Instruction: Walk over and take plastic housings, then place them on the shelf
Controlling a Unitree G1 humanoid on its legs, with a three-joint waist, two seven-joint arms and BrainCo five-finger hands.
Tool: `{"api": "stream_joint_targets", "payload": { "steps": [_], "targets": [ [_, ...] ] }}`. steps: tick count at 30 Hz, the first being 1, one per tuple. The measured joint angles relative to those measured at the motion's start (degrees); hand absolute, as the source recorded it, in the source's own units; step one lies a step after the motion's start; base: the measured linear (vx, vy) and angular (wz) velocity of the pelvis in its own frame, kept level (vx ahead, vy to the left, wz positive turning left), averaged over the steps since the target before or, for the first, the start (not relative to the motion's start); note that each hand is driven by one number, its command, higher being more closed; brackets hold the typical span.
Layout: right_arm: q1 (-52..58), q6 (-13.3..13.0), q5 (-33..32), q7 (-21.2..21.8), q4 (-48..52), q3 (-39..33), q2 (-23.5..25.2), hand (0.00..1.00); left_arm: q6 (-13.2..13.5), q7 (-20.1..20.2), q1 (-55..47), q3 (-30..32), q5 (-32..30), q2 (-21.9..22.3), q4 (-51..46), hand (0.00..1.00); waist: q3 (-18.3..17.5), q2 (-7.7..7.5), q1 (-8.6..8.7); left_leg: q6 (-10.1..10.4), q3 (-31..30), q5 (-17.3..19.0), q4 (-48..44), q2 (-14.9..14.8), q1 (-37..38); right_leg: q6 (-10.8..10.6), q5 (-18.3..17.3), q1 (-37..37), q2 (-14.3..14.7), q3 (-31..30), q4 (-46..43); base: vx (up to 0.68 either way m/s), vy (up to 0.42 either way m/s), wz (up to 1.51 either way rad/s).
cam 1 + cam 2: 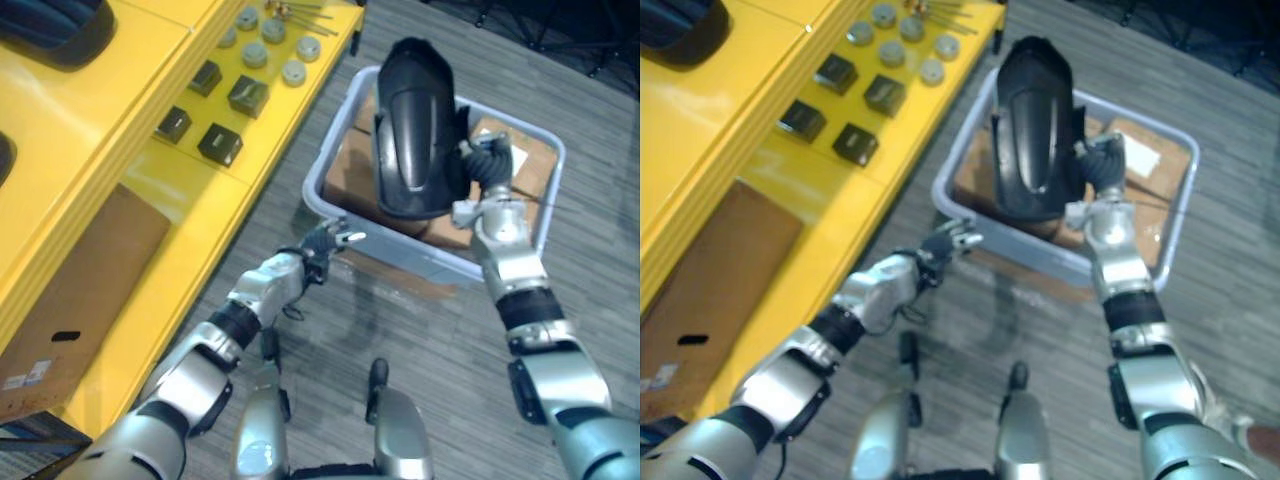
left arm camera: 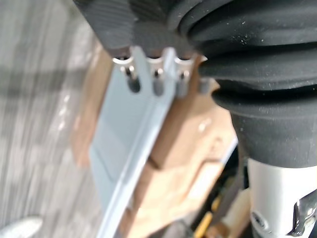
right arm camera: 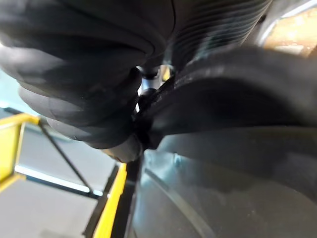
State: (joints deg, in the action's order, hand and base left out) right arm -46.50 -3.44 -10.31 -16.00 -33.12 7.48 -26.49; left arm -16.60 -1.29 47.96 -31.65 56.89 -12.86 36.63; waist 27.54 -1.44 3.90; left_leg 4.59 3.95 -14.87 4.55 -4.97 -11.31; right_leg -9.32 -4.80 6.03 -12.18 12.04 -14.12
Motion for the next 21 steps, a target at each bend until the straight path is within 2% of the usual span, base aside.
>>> {"api": "stream_joint_targets", "payload": {
  "steps": [3, 5, 9, 13, 18, 21],
  "targets": [
    [0.1, 0.0, 0.9, 0.8, 1.1, 0.6, -0.3, 1.00, 0.8, 2.5, 0.0, 0.0, 6.6, 0.3, 0.4, 0.00, 0.0, 0.31, 0.03, 0.0, 0.1, 0.0, 0.0, 0.0, 0.0, 0.0, 0.0, 0.1, 0.0, -0.1, 0.0, 0.00, -0.011, 0.00],
    [0.3, 0.0, 2.3, 1.2, 1.1, 0.6, -0.3, 1.00, 2.4, 2.7, 0.0, 0.3, 11.2, 0.9, 0.4, 0.00, -0.2, 0.65, 0.00, -0.1, 0.2, 0.1, 0.0, 0.1, 0.0, 0.0, 0.0, 0.1, -0.2, -0.1, 0.0, 0.00, 0.000, 0.00],
    [1.4, -0.1, 3.8, 3.2, 1.3, 1.4, -1.2, 1.00, 4.2, 2.7, 0.0, 2.4, 15.3, 2.2, 0.3, 0.00, 0.0, 1.47, -0.01, -0.2, 0.3, 0.2, 0.0, 0.4, 0.0, 0.0, 0.0, 0.1, -0.5, -0.1, 0.0, 0.00, 0.000, 0.00],
    [4.7, -0.2, 4.6, 5.7, 2.8, 2.9, -1.8, 1.00, 5.0, 2.1, 0.0, 2.4, 15.3, 2.2, 0.0, 0.00, -0.1, 2.06, -0.08, -0.3, 0.4, 0.2, 0.0, 0.6, 0.0, 0.0, 0.0, 0.1, -0.6, -0.1, 0.0, 0.00, 0.000, 0.00],
    [7.1, -0.3, 6.7, 7.3, 5.1, 3.3, -1.8, 1.00, 6.6, 0.8, -0.1, 2.5, 15.3, 2.2, -1.3, 0.00, -0.1, 2.07, -0.10, -0.3, 0.4, 0.2, 0.0, 0.6, 0.0, 0.0, 0.0, 0.1, -0.6, -0.1, 0.0, 0.00, 0.000, 0.00],
    [8.3, -1.5, 6.7, 8.0, 6.1, 4.5, -1.8, 1.00, 6.5, -0.6, -0.2, 2.5, 15.2, 2.2, -1.3, 0.00, -0.1, 2.07, -0.06, -0.3, 0.5, 0.3, 0.0, 0.6, 0.1, 0.0, 0.0, 0.1, -0.6, -0.2, 0.0, 0.00, 0.000, -0.01]
  ]
}}
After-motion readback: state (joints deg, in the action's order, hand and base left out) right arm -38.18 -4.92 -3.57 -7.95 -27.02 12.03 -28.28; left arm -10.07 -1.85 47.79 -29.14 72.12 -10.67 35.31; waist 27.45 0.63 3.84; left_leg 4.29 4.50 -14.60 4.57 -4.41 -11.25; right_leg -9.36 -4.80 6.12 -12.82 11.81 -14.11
